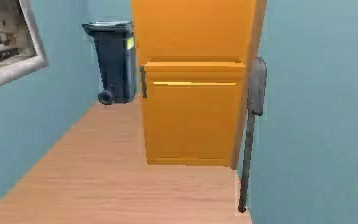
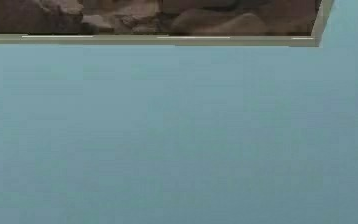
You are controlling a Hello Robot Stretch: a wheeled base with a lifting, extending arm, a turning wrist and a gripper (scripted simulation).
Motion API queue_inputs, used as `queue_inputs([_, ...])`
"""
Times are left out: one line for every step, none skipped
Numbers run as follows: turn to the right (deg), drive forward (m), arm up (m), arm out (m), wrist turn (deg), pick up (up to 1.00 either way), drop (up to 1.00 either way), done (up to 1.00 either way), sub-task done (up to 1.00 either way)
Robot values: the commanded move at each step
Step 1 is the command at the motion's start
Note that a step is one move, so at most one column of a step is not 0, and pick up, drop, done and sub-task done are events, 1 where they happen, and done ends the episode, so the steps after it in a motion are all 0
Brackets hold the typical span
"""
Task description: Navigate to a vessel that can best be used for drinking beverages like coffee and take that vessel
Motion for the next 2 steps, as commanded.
queue_inputs([-30.0,0.0,0.0,0.0,0.0,0.0,0.0,0.0,0.0])
queue_inputs([0.0,1.0,0.0,0.0,0.0,0.0,0.0,0.0,0.0])
